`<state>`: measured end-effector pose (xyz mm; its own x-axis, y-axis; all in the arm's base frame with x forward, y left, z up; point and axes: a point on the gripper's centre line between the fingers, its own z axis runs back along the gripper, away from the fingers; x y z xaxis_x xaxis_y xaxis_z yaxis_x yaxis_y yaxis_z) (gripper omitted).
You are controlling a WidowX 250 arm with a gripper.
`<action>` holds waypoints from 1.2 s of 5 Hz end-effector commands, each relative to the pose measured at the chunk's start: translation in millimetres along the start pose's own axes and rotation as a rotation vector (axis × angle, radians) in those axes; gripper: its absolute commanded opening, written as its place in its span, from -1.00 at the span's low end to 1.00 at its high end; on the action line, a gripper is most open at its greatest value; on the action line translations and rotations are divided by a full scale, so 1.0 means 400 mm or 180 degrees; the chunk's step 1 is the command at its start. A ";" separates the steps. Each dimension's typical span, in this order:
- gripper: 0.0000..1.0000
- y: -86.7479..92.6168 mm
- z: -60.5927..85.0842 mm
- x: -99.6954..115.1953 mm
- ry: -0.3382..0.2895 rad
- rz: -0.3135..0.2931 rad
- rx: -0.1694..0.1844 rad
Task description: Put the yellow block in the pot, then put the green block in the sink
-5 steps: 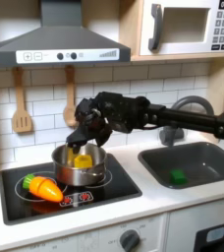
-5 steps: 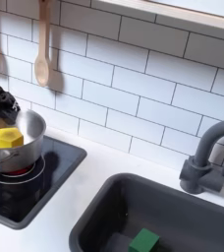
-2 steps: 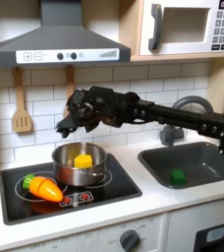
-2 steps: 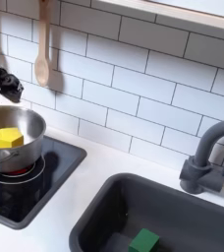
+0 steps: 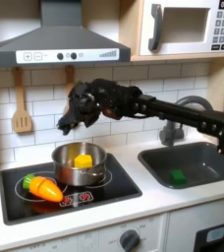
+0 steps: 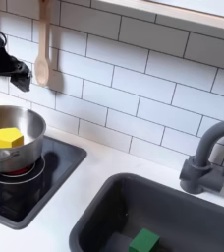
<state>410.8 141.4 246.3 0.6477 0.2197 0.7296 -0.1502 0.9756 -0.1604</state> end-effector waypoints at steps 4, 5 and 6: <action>1.00 0.012 -0.019 0.033 -0.0290 -0.0158 -0.0097; 1.00 0.016 -0.048 0.022 -0.0331 -0.0249 -0.0123; 1.00 0.041 -0.055 0.018 -0.0501 -0.0361 -0.0193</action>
<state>429.2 159.0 231.9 0.5365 0.1155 0.8359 -0.0364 0.9928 -0.1138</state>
